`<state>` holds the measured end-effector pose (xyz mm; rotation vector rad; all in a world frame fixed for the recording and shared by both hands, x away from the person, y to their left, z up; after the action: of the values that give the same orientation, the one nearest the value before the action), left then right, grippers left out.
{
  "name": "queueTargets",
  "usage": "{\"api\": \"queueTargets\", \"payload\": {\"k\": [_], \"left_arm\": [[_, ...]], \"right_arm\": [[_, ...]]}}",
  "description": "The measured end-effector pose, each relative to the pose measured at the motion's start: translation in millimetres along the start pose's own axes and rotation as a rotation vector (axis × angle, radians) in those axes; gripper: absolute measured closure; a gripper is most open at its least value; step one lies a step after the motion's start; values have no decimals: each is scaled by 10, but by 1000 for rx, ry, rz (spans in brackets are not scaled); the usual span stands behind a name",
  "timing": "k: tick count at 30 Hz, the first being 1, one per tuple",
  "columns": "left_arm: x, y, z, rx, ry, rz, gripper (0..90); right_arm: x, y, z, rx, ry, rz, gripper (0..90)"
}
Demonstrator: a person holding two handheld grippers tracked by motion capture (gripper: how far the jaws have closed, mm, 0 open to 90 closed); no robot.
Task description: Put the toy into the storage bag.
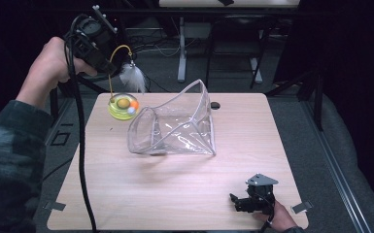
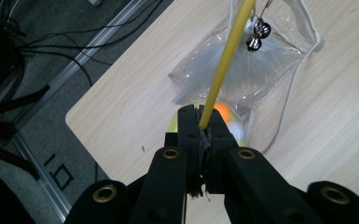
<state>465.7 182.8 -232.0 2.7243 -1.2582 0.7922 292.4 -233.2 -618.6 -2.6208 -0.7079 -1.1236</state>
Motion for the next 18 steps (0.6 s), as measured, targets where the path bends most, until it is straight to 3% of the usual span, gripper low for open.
{"api": "queueTargets", "payload": {"k": [18], "left_arm": [[262, 200, 90, -31, 9, 54, 882]], "right_arm": [[0, 1, -1, -1, -1, -1, 0]]}}
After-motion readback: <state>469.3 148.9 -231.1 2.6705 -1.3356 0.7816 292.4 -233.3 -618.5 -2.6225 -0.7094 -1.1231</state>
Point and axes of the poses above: each handheld gripper's, and its own axes: z roughly forward along the jaws, x roughly out of its top, y roughly to its right, the point moved 4 cm from there along z, roughly forward along the jaws, and after that the axes turned 1 degree about y, right-handed, at the moved point
